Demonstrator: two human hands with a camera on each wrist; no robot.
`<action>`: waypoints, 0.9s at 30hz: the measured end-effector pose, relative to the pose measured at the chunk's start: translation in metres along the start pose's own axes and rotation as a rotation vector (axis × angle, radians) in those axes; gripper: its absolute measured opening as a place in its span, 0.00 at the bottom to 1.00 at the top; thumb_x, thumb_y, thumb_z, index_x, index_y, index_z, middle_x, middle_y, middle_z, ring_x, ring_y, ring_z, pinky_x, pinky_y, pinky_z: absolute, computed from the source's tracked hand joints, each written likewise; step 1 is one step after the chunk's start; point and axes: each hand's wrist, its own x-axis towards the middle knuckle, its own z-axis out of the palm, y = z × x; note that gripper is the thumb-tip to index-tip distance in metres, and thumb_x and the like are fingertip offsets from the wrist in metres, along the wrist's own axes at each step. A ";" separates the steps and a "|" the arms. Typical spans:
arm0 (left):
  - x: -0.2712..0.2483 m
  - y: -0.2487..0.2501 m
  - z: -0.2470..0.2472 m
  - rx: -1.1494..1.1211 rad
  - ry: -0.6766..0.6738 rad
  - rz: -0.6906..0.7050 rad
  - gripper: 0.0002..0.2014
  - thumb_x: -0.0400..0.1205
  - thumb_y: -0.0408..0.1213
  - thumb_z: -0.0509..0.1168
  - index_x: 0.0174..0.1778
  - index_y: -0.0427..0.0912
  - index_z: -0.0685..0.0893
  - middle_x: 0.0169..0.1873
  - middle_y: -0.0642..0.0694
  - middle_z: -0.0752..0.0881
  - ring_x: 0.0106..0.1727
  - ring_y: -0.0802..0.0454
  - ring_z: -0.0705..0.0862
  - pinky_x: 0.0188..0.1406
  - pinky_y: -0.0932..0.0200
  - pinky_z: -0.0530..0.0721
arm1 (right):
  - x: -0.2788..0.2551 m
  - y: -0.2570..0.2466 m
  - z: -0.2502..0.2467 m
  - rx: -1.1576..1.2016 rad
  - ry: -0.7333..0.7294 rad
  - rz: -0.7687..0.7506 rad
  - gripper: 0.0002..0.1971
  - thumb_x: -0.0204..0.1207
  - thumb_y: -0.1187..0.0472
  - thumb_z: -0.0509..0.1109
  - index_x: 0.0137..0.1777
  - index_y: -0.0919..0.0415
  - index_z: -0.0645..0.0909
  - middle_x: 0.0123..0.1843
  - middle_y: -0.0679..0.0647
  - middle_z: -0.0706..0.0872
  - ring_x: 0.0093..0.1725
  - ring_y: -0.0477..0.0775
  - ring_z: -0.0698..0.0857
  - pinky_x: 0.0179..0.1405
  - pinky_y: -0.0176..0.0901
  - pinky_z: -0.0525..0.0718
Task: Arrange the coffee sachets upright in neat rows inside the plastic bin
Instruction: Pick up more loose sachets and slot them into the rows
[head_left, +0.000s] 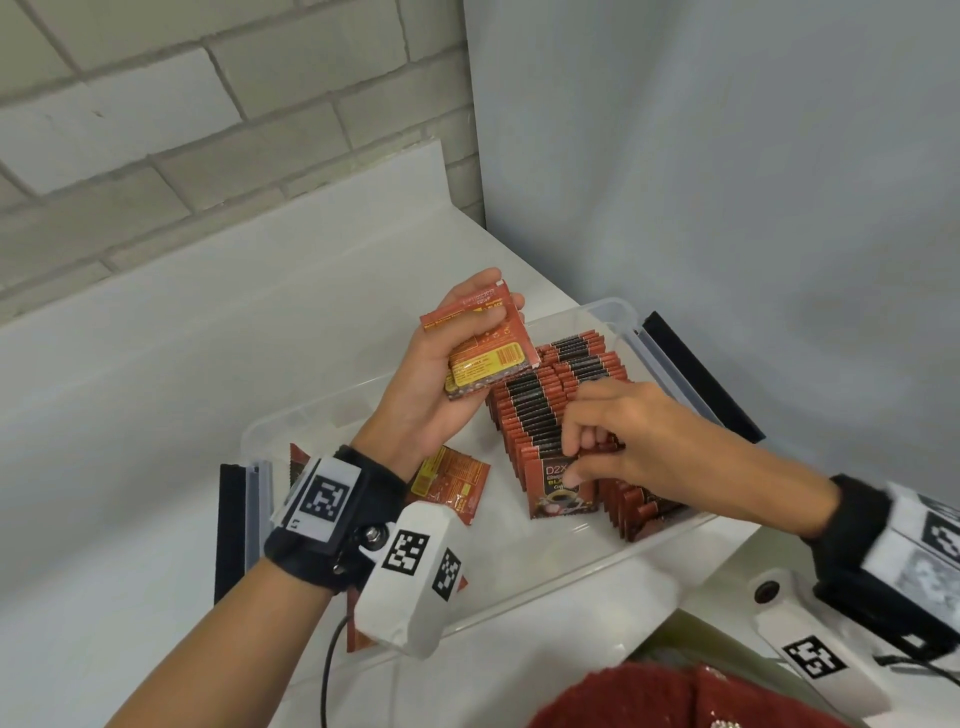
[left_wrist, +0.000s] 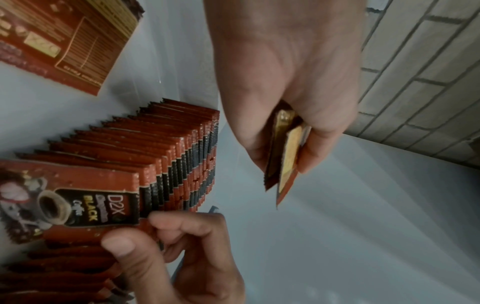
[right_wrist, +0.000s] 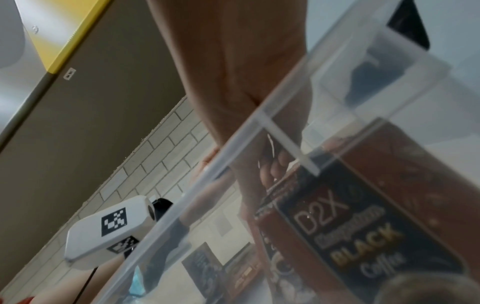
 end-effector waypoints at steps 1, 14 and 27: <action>0.000 0.000 0.000 -0.002 -0.003 0.000 0.17 0.74 0.29 0.64 0.58 0.44 0.82 0.42 0.46 0.89 0.43 0.56 0.88 0.38 0.60 0.86 | 0.000 -0.002 -0.002 0.039 0.023 0.011 0.08 0.68 0.56 0.80 0.42 0.56 0.85 0.40 0.37 0.78 0.47 0.38 0.78 0.45 0.22 0.74; 0.000 -0.005 0.002 0.034 -0.098 -0.029 0.23 0.61 0.31 0.77 0.53 0.47 0.87 0.38 0.48 0.88 0.41 0.52 0.89 0.38 0.58 0.88 | 0.017 -0.018 -0.020 0.451 0.342 0.114 0.07 0.73 0.52 0.75 0.47 0.53 0.86 0.39 0.50 0.89 0.38 0.47 0.86 0.42 0.36 0.84; -0.003 -0.002 0.000 0.073 -0.140 -0.253 0.27 0.75 0.58 0.66 0.60 0.39 0.82 0.45 0.40 0.88 0.41 0.48 0.88 0.43 0.56 0.87 | 0.010 -0.020 -0.036 0.201 0.667 -0.159 0.03 0.76 0.68 0.75 0.48 0.62 0.87 0.45 0.51 0.90 0.44 0.47 0.88 0.47 0.46 0.87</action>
